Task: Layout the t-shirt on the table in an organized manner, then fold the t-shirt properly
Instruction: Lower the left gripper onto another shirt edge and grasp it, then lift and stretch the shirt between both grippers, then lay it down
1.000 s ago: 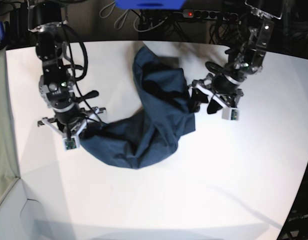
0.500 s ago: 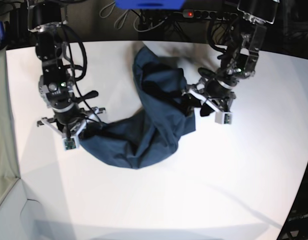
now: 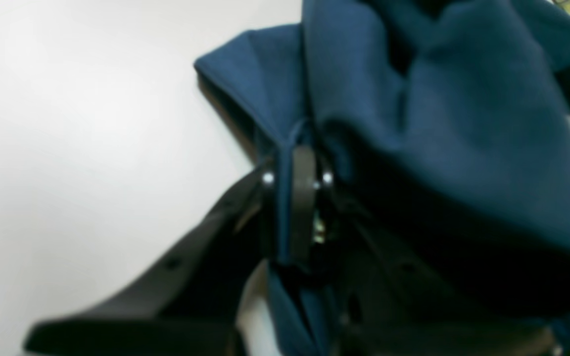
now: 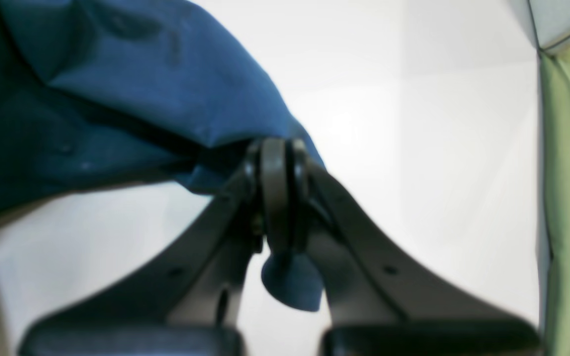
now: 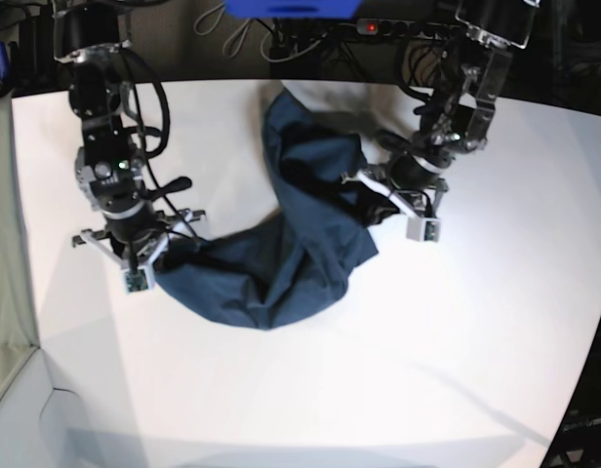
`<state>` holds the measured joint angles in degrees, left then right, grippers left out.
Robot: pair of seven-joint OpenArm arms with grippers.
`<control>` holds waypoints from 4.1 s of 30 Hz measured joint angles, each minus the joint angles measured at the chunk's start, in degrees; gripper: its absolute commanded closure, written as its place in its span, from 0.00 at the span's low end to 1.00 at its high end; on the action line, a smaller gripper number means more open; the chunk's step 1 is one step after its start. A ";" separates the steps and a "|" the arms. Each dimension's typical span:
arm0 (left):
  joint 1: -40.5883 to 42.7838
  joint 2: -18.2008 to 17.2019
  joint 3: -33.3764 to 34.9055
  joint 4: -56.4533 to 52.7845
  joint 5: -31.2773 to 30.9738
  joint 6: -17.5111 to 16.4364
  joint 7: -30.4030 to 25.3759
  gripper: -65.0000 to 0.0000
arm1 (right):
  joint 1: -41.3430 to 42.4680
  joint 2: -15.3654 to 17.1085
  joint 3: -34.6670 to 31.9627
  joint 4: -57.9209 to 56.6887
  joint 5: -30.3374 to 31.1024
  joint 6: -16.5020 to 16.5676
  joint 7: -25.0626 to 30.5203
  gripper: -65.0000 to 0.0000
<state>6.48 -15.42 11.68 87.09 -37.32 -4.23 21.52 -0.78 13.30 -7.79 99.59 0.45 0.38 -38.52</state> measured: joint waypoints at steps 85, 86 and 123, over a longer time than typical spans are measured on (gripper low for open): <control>-7.50 2.93 -25.59 23.80 -0.28 -0.07 0.15 1.00 | 6.82 -0.13 15.67 6.95 -0.09 0.02 -0.55 1.00; -7.96 2.89 -26.34 23.80 -0.28 -0.04 0.72 1.00 | 6.78 -0.11 16.04 7.91 -0.24 0.00 -0.87 1.00; -16.55 3.28 -42.40 2.86 0.70 0.09 0.85 0.99 | 25.11 -2.97 9.33 -10.56 0.44 0.04 -1.27 1.00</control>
<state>-10.07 -12.14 -30.72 89.95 -36.62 -4.14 22.37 24.34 10.33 1.54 89.03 0.89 0.43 -39.79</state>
